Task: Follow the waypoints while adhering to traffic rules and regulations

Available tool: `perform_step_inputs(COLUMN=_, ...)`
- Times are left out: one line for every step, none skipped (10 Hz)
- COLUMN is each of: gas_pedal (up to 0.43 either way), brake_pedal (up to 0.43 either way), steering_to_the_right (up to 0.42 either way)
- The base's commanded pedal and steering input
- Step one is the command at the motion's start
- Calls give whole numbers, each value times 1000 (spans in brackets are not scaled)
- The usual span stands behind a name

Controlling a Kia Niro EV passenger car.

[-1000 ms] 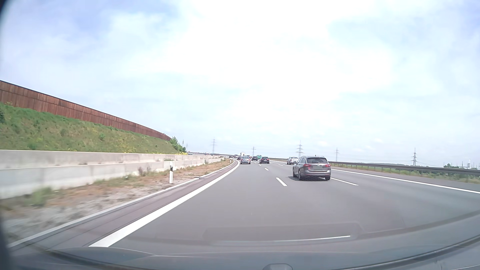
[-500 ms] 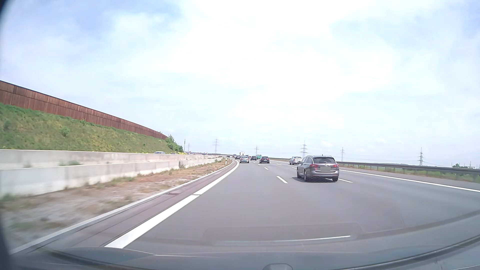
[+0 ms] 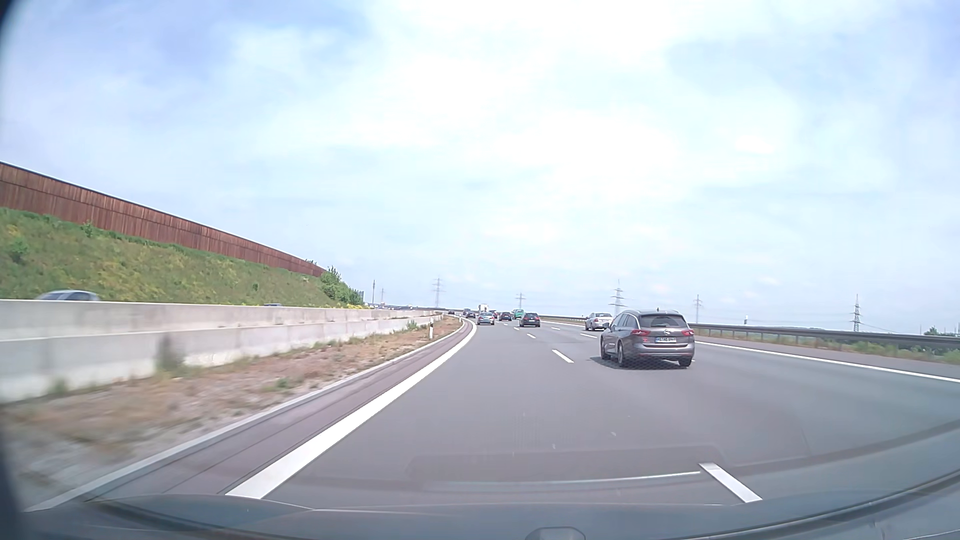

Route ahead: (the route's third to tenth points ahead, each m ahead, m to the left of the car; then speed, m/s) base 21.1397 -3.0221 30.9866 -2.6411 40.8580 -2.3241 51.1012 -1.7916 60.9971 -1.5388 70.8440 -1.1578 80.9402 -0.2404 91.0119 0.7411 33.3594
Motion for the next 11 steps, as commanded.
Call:
perform_step_inputs(gas_pedal=441, brake_pedal=0, steering_to_the_right=-6)
perform_step_inputs(gas_pedal=441, brake_pedal=0, steering_to_the_right=-6)
perform_step_inputs(gas_pedal=441, brake_pedal=0, steering_to_the_right=-6)
perform_step_inputs(gas_pedal=441, brake_pedal=0, steering_to_the_right=-6)
perform_step_inputs(gas_pedal=441, brake_pedal=0, steering_to_the_right=-6)
perform_step_inputs(gas_pedal=441, brake_pedal=0, steering_to_the_right=-6)
perform_step_inputs(gas_pedal=441, brake_pedal=0, steering_to_the_right=-6)
perform_step_inputs(gas_pedal=441, brake_pedal=0, steering_to_the_right=-6)
perform_step_inputs(gas_pedal=449, brake_pedal=0, steering_to_the_right=-6)
perform_step_inputs(gas_pedal=449, brake_pedal=0, steering_to_the_right=-6)
perform_step_inputs(gas_pedal=449, brake_pedal=0, steering_to_the_right=-6)
